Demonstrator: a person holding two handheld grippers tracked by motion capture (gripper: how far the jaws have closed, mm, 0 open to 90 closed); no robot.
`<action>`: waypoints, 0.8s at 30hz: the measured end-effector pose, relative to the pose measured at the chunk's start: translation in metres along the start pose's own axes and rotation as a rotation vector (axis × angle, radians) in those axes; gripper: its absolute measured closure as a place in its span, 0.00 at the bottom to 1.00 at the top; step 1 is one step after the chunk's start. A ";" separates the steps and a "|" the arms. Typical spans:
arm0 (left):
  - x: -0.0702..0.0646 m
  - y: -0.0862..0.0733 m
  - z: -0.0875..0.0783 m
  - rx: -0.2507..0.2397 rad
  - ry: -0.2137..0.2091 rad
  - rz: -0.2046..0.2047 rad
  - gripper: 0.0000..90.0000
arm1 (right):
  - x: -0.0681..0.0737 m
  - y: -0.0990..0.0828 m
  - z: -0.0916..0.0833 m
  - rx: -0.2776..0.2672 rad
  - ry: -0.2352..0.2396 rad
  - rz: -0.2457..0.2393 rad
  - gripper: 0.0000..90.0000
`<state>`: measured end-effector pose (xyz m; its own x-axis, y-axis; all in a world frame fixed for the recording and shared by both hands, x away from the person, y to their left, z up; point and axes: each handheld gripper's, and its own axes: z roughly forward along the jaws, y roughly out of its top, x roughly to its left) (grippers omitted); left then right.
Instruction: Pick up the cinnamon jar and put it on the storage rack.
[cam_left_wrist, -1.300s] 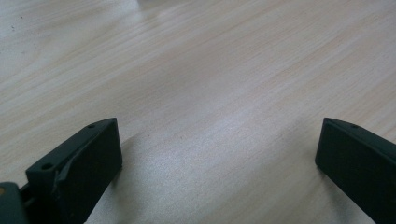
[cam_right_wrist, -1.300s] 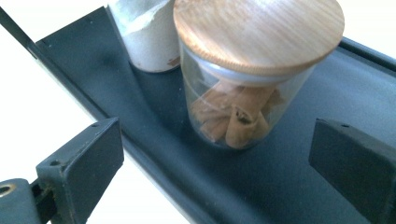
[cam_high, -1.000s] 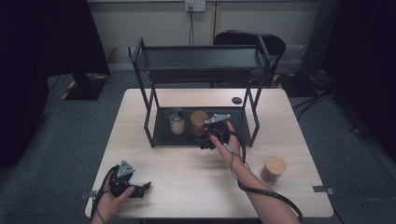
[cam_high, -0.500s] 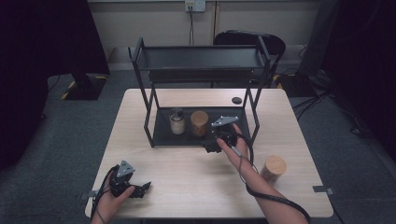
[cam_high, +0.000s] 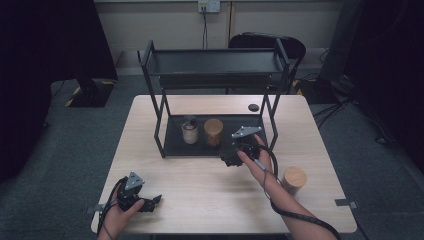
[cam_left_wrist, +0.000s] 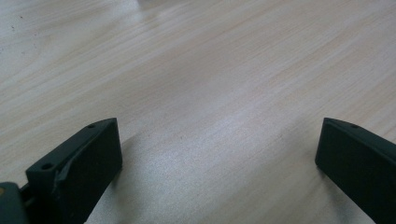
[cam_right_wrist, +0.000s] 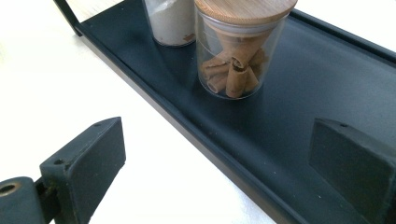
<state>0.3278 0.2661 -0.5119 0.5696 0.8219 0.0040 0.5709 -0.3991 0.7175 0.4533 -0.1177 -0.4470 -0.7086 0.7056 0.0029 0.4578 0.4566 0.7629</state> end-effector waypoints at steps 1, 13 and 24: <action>0.000 0.000 0.000 0.000 0.000 0.000 0.00 | 0.000 0.000 -0.001 0.000 0.001 0.000 0.04; 0.000 0.000 0.000 0.000 0.000 0.000 0.00 | 0.000 -0.004 -0.015 -0.002 0.018 -0.005 0.04; 0.000 0.000 0.000 0.000 0.000 0.000 0.00 | -0.004 -0.007 -0.033 -0.004 0.009 -0.004 0.04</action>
<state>0.3279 0.2661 -0.5118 0.5697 0.8218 0.0038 0.5712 -0.3992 0.7172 0.4354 -0.1421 -0.4306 -0.7151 0.6990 0.0052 0.4524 0.4571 0.7658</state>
